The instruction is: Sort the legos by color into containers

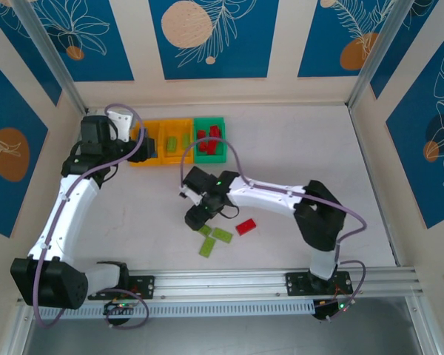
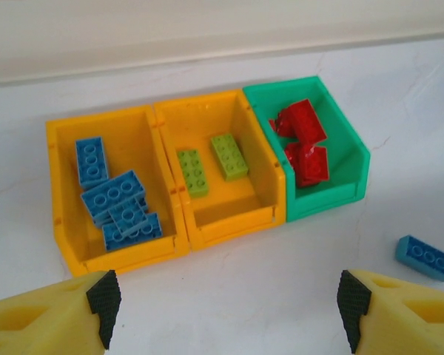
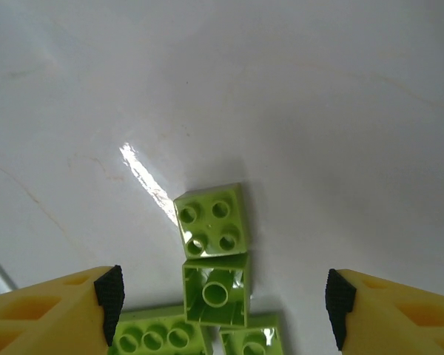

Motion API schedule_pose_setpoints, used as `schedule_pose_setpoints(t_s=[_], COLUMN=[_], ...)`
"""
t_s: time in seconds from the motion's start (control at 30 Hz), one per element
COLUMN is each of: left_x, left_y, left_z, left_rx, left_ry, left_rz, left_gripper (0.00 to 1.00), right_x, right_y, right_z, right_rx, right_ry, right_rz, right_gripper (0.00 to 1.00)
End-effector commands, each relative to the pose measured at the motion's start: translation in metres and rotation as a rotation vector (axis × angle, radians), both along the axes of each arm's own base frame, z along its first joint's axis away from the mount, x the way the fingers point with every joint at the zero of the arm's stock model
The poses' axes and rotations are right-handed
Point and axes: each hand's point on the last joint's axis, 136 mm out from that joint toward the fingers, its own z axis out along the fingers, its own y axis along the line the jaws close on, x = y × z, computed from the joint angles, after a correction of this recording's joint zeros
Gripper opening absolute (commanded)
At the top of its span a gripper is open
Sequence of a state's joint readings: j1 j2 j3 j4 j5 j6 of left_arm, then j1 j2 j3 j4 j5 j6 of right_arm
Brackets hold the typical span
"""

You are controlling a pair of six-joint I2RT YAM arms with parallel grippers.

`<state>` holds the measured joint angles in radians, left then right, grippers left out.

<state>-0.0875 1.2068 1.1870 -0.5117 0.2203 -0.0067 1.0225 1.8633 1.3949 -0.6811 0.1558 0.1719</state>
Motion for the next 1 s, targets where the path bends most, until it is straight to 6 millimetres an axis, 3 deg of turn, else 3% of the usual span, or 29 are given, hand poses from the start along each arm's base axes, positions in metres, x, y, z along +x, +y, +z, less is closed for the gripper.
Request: schedule_pose_setpoints(t_s=[0.0,0.23,0.43,0.53,0.63,0.77,0.97], left_x=[-0.003,-0.001,0.0,-0.001,-0.004,-0.014,-0.031], left_y=[0.007,0.006,0.001,-0.004,-0.014,-0.047,-0.102], left_z=[-0.004,-0.012,-0.013,-0.009,-0.001,0.014,0.009], left_rx=[0.049,0.032,0.011,-0.01,-0.038,-0.148,-0.262], left_ry=[0.002,0.027,0.022,0.007,-0.01,-0.043,0.013], left_rz=[0.023,0.033,0.014,-0.016,-0.074,-0.258,-0.49], left_gripper=[0.79,0.78,0.79,0.79,0.79,0.79,0.81], right_x=[-0.003,-0.012,-0.007,0.007,0.035,0.086,0.171], right_y=[0.011,0.013,0.011,0.011,0.003,-0.022,-0.06], right_z=[-0.015,-0.054,-0.05,-0.029,0.012,0.073,0.117], right_rx=[-0.063,-0.172,-0.153,-0.077,0.064,0.321,0.46], right_ry=[-0.032,-0.02,-0.022,-0.044,-0.069,-0.105,-0.206], right_rz=[0.115,0.167,0.121,0.044,-0.086,-0.278,-0.494], right_gripper=[0.75,0.67,0.43,0.36,0.33,0.33,0.34])
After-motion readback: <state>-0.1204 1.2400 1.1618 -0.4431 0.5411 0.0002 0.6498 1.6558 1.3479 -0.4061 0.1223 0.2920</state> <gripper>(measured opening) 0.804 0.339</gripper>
